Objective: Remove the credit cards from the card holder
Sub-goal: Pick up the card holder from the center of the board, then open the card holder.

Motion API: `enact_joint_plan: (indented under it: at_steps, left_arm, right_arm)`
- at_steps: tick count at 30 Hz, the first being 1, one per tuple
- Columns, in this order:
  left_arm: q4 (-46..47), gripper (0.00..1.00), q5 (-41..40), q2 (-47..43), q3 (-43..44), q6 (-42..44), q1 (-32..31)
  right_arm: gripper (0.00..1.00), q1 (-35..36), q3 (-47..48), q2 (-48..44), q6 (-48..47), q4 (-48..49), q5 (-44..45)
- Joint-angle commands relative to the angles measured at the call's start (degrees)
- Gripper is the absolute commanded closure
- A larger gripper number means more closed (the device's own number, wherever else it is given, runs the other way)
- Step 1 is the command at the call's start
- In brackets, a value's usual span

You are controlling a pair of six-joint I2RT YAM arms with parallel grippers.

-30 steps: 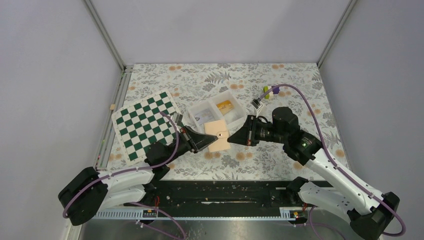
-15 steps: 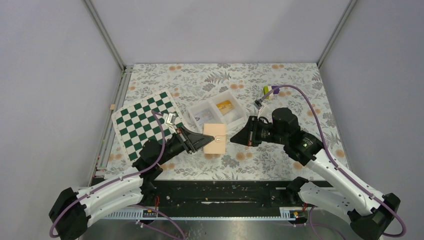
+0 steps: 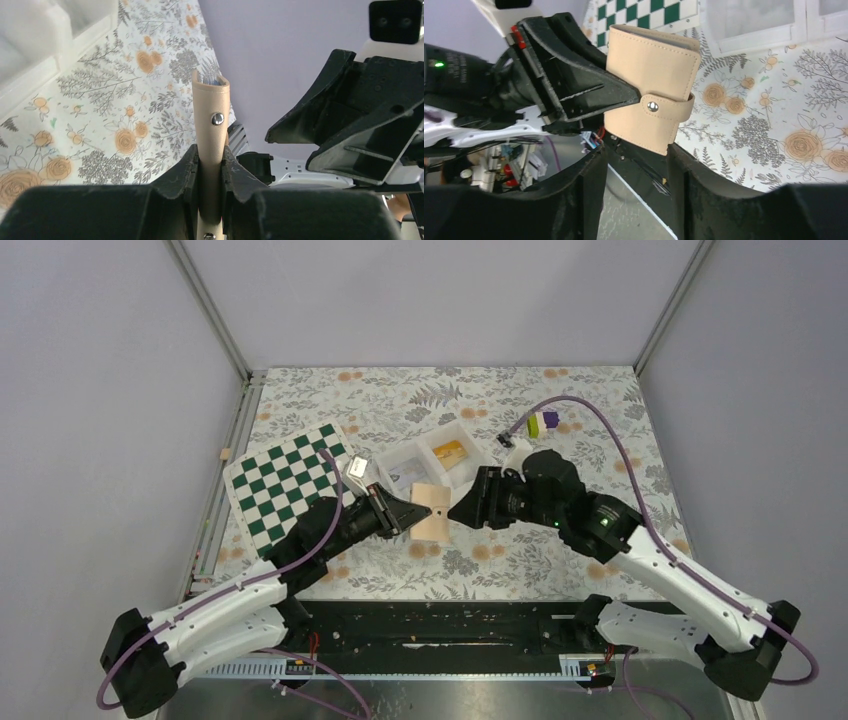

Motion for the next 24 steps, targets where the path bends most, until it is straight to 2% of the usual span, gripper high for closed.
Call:
enact_joint_plan:
  at_steps: [1,3,6,11,20,24]
  left_arm:
    - [-3.1,1.00,-1.7,0.6,2.7,-2.1,-0.6]
    - [-3.2,1.00,-1.3,0.4,2.4,-3.3,-0.7]
    - [-3.7,1.00,-0.5,0.0,2.6,-4.7,-0.9]
    - [-1.8,1.00,0.8,-1.1,2.0,-7.1,-1.2]
    - [-1.7,1.00,1.4,-1.4,2.2,-8.5,-1.7]
    - [-1.6,1.00,1.8,-1.4,2.3,-8.9,-1.7]
  right_arm:
    - [0.44,4.1,3.5,5.4,-1.9,-2.2,9.9]
    - [0.39,6.8,5.3,7.9,-3.2,-3.7,14.1]
    - [0.39,9.6,7.0,10.9,-5.5,-4.9,19.6]
    - [0.43,10.7,7.5,14.1,-7.2,-3.1,19.3]
    - [0.44,13.3,8.1,17.9,-7.7,-2.1,20.8]
    - [0.52,14.8,9.1,19.3,-8.3,-4.9,26.2]
